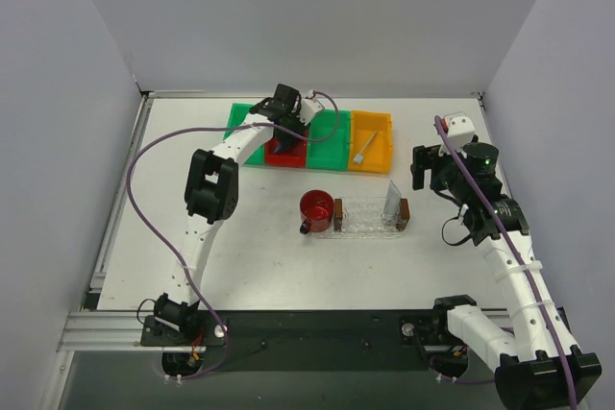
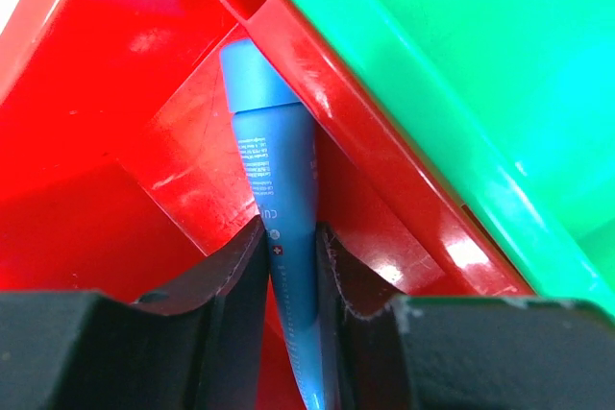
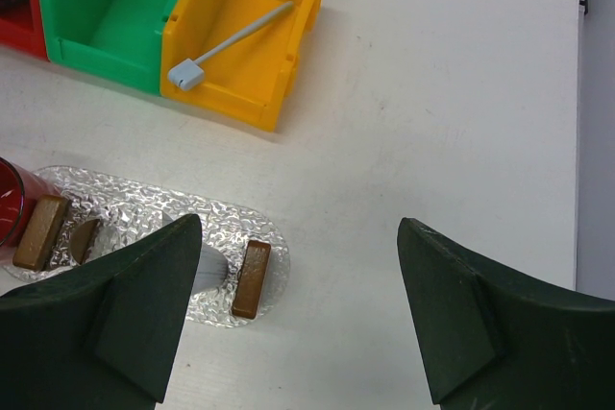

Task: Prepare toiletry sets of a toothbrush and toothpaste on the tray

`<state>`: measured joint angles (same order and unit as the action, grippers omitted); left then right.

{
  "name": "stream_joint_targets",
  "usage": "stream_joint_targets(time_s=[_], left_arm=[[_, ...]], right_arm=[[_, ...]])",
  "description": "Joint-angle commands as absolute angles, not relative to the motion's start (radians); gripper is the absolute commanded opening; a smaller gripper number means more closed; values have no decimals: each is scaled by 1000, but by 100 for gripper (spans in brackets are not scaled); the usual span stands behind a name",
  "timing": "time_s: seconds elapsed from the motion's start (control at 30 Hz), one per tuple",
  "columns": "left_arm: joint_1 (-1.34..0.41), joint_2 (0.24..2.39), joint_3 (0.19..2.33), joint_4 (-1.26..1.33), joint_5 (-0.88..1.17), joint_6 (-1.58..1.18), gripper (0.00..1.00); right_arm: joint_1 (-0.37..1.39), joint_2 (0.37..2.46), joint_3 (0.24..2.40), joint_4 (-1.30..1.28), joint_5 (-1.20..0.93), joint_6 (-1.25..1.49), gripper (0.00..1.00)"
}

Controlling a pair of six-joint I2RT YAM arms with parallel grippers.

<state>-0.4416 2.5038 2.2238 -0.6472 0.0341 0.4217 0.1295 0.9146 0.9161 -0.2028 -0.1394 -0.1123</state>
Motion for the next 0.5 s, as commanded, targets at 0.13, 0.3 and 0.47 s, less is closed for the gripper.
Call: stream_joint_targets(time_s=[0.13,0.3,0.47], left_arm=[[-433,2430,2250,-649,46,411,17],[-426,2390,2253,-635,20,400,10],[-417,2353,2267,-643,15,394,9]], right_arm=[[118,919,916,-187,-155,-104,77],[115,919,917,-187,-158,-104,77],[112,914,919,-189,-163,-100,77]])
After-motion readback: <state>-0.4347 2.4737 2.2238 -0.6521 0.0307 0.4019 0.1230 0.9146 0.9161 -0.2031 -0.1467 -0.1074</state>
